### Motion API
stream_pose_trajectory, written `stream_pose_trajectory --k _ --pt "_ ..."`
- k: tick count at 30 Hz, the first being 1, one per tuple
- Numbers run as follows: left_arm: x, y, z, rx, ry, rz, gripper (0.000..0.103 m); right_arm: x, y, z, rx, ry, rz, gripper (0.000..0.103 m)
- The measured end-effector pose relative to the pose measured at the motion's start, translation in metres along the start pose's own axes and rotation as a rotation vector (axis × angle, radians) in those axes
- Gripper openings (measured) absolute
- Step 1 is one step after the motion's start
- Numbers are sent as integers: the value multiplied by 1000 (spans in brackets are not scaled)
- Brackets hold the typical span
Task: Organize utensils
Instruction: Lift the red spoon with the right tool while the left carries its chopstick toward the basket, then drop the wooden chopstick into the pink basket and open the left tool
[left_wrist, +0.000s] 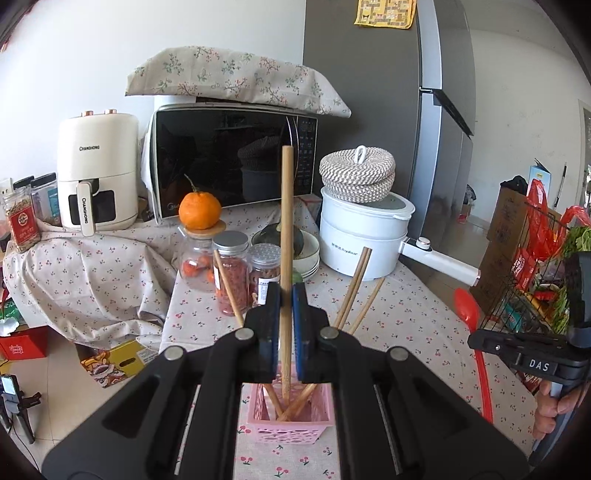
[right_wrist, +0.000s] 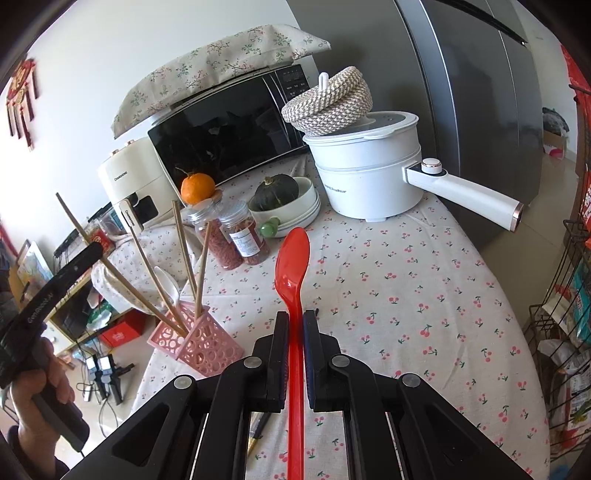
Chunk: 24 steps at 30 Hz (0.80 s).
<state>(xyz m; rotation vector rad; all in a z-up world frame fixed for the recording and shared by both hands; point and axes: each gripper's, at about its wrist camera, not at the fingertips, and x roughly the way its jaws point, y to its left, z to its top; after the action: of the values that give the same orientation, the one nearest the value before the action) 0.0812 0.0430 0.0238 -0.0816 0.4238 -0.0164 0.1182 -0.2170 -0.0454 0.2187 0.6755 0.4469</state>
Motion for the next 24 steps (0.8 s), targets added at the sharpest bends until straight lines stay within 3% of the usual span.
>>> stream_pose_trajectory --k 6,10,12,14,16,20,24 --pt "16 6 -2 -41 28 18 7 3 12 -2 -1 1 10 8" --pt "31 11 -6 -76 103 16 9 4 16 -2 3 -5 18 8" --pt "32 14 -7 -106 122 17 22 2 18 -1 5 -17 22 8" --pt "27 17 -5 -135 121 10 48 0 21 0 15 -33 25 8" --pt "18 18 -1 -145 117 4 56 -3 24 4 42 -53 35 8" --pt "-2 20 1 -131 120 10 68 -5 39 10 105 -110 77 7" --pt "-15 39 -8 -172 166 20 69 4 67 16 69 -92 84 7"
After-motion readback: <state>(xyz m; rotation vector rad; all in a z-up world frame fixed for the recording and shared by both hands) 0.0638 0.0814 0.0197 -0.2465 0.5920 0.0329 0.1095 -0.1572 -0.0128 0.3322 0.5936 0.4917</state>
